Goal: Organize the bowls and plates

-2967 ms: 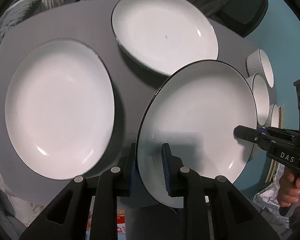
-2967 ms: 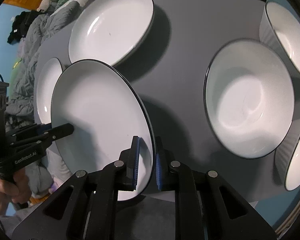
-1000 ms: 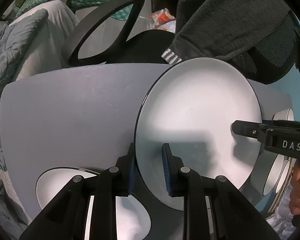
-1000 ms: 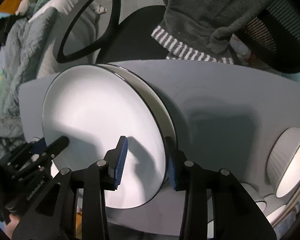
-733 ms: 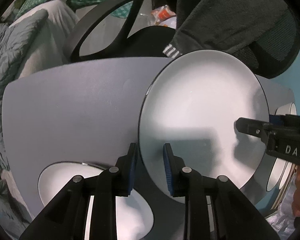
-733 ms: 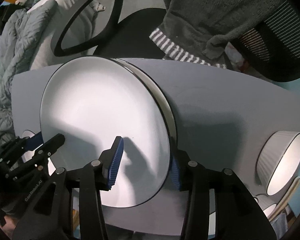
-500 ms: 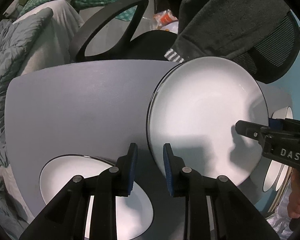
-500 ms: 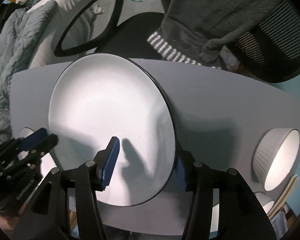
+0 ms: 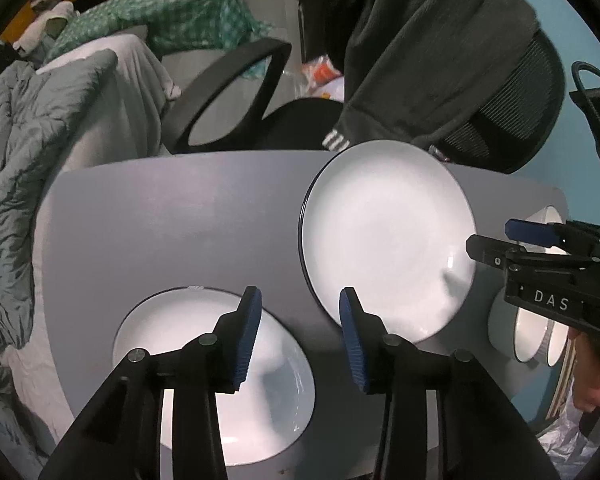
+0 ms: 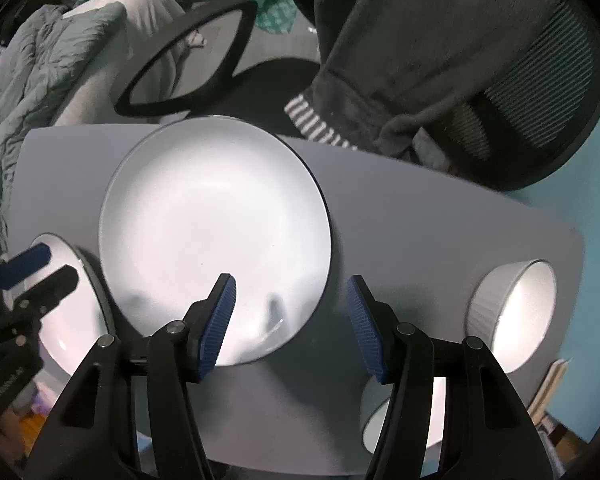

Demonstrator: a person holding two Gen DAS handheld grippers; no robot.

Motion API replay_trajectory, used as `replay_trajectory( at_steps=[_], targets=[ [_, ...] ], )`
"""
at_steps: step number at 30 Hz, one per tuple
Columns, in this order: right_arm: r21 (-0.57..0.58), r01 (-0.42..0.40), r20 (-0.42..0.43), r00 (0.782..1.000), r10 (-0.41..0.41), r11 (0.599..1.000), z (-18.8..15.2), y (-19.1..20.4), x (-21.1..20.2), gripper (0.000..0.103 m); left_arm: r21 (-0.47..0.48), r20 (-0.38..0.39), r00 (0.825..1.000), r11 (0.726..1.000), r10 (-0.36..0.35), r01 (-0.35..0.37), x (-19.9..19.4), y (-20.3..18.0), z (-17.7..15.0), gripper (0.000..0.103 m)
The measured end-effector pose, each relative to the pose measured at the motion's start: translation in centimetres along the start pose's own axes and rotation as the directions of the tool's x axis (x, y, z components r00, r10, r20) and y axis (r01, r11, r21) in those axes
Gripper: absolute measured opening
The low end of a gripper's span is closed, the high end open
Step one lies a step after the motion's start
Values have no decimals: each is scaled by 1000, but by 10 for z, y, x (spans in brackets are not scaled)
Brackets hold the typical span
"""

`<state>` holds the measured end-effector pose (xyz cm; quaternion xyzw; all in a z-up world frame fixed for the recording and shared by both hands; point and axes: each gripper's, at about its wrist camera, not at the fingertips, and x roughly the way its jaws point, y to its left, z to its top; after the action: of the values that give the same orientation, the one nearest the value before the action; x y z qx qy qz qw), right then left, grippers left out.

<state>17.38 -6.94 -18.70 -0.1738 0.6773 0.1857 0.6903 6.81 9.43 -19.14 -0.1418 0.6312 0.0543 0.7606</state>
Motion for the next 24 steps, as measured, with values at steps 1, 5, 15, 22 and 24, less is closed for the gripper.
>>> replay_trajectory(
  at_steps=[1,5,15,22,24],
  targets=[
    [-10,4,14,1000,-4,1000,-1,2,-6,58,-3,6,1000,1000,-2,2,-4,1,-2,47],
    [-48,0,62,998,3,999,-9,13,-26,62,-22,56,998,1000,-19,20,-28,10,-15,54],
    [-159,7,141,990,16,987,-21,45,-58,68,-53,144,989,999,15,-8,-73,32,-46,72],
    [-236,-9,144,989,44,972,-29,70,-68,68,-112,153,987,993,42,-25,-80,54,-67,75],
    [-259,-10,141,989,48,966,-31,77,-69,68,-131,144,988,991,46,-27,-79,62,-71,75]
  ],
)
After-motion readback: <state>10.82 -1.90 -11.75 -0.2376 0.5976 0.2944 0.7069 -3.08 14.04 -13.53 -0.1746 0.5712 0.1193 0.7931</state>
